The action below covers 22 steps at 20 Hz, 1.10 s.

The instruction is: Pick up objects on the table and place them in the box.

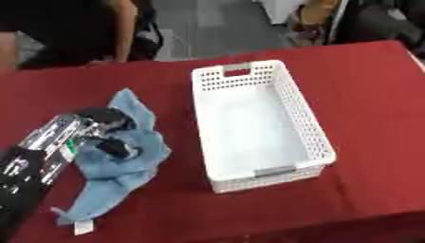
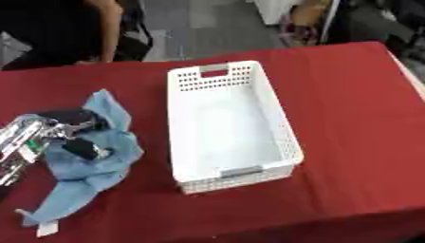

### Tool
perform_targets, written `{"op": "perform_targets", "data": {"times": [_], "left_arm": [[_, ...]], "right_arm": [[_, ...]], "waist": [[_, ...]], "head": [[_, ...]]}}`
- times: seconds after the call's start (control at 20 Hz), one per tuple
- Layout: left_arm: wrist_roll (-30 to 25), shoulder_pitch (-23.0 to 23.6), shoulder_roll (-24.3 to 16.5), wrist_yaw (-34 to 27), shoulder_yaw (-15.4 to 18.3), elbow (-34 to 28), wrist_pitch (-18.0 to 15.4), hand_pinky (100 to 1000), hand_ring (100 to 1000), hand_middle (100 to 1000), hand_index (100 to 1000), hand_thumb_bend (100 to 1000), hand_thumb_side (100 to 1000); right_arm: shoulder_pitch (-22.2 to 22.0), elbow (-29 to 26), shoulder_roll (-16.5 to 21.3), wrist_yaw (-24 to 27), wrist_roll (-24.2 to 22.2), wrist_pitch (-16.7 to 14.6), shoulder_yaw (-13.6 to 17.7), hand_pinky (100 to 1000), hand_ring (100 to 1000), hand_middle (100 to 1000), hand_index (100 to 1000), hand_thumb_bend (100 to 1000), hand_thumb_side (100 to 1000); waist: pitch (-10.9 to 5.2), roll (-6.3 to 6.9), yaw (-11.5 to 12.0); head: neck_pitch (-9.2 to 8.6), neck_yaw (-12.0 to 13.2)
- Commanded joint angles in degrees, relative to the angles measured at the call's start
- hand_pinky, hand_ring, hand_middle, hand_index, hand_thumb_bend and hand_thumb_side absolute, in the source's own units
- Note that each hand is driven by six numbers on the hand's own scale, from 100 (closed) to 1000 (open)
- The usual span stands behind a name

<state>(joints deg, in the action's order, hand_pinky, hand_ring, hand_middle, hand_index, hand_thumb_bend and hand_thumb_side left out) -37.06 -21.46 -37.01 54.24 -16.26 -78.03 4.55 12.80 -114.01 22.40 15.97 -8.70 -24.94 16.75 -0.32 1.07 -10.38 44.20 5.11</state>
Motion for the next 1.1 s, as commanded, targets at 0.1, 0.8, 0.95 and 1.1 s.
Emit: {"op": "perform_targets", "data": {"times": [0.1,0.8,0.95,1.1], "left_arm": [[0.7,0.0,-0.8,-1.1,1.3,-0.3,2.0,168,243,527,647,300,121],[18.7,1.9,2.1,-1.4,6.8,-0.1,5.8,100,100,253,285,258,100],[21.4,2.1,2.1,-2.0,7.7,-0.2,6.4,100,100,218,283,100,165],[22.9,2.2,1.9,-2.9,8.4,-1.1,6.8,100,100,207,275,100,171]], "right_arm": [[1.0,-0.6,0.9,0.1,0.1,0.0,0.4,815,894,872,957,100,943],[1.0,-0.6,0.7,-0.3,0.5,0.0,0.6,815,893,872,957,100,941],[1.0,-0.6,0.7,-0.3,0.5,0.0,0.7,814,893,870,955,100,941],[1.0,-0.6,0.8,-0.4,0.6,0.0,0.7,814,893,870,955,100,940]], "waist": [[-0.34,-0.10,0.1],[-0.16,-0.26,0.4],[-0.15,-0.27,0.4],[-0.16,-0.27,0.4]], "head": [[-0.08,0.4],[-0.08,0.1],[-0.08,0.0],[-0.08,-0.1]]}}
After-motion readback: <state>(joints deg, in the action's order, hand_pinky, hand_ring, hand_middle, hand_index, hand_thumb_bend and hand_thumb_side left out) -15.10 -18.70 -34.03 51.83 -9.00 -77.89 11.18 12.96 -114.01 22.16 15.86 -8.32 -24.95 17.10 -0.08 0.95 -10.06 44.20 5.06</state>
